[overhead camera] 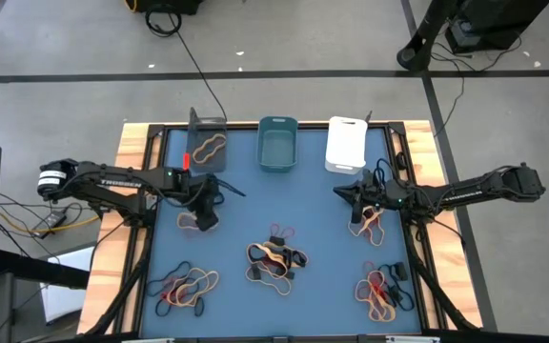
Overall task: Sort rubber bands into baskets
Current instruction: Put the yellow rubber band into the black bin
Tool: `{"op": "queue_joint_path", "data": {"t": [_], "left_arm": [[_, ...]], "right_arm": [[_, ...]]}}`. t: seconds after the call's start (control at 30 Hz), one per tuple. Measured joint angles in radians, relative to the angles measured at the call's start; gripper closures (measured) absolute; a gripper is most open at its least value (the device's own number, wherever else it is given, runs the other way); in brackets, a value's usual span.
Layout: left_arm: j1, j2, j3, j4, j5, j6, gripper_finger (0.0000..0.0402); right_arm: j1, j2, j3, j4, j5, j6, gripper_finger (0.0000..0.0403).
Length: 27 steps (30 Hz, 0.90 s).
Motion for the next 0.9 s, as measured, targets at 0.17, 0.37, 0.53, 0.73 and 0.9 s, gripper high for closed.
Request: {"op": "queue_joint_path", "data": {"t": [0.17, 0.37, 0.53, 0.73, 0.9], "left_arm": [[-0.006, 0.000, 0.000, 0.034, 0.001, 0.075, 0.0270], [-0.050, 0.000, -0.003, 0.041, -0.073, 0.262, 0.0269], [-0.087, 0.000, -0.003, 0.052, -0.081, 0.325, 0.0269], [-0.104, 0.021, -0.003, 0.052, -0.114, 0.327, 0.0269], [-0.106, 0.070, -0.003, 0.054, -0.123, 0.327, 0.0269]], "right_arm": [[0.000, 0.000, 0.000, 0.000, 0.000, -0.002, 0.0391], [0.000, 0.000, 0.000, 0.000, 0.000, -0.002, 0.0381], [0.000, 0.000, 0.000, -0.001, -0.001, -0.002, 0.0376], [0.000, 0.000, 0.000, -0.001, -0.003, -0.002, 0.0388], [0.000, 0.001, 0.000, -0.001, -0.009, -0.001, 0.0388]]}}
